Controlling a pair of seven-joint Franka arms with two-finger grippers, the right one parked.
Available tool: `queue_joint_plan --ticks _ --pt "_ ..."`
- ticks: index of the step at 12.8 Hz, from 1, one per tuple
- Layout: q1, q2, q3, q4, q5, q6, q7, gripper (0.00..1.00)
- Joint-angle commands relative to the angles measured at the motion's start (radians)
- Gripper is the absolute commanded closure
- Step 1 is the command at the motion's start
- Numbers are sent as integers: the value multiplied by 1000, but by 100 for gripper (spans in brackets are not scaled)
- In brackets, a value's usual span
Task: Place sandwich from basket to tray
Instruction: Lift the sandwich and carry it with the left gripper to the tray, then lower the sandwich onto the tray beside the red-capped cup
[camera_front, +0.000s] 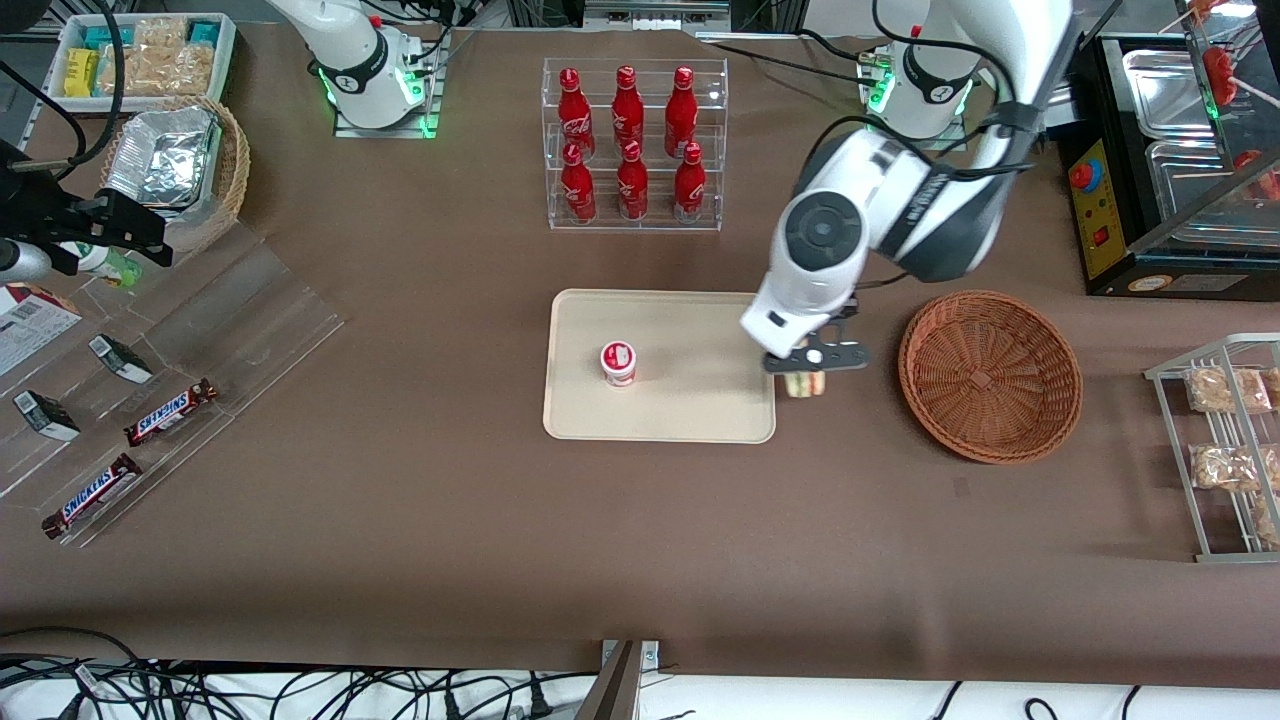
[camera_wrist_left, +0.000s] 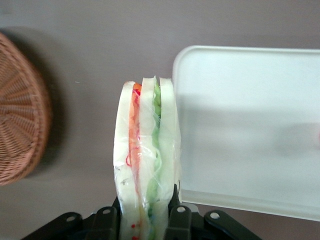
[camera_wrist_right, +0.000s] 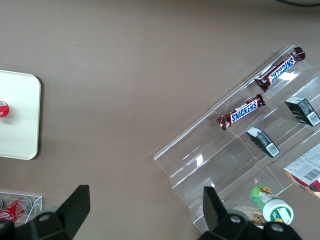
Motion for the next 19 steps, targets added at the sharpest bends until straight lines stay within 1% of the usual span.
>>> queue_joint_plan --ticks 1,2,5,7,9,12,14,15,16,18,19 --pt "-78 65 9 19 24 45 -30 66" --pt "-95 86 9 17 31 66 -38 66" --pt "-151 164 7 17 124 164 -155 66" --pt "-171 198 7 17 163 206 -200 66" --pt "-174 214 7 19 166 218 -200 63" --pt "-174 217 9 17 165 226 -200 63" --pt "-175 221 7 19 165 226 -200 61" --pt "-174 221 9 19 163 226 -202 57" --pt "-174 221 9 19 165 226 -200 43" --pt "-174 221 15 19 165 226 -200 25" --pt "-172 218 18 19 165 223 -200 6"
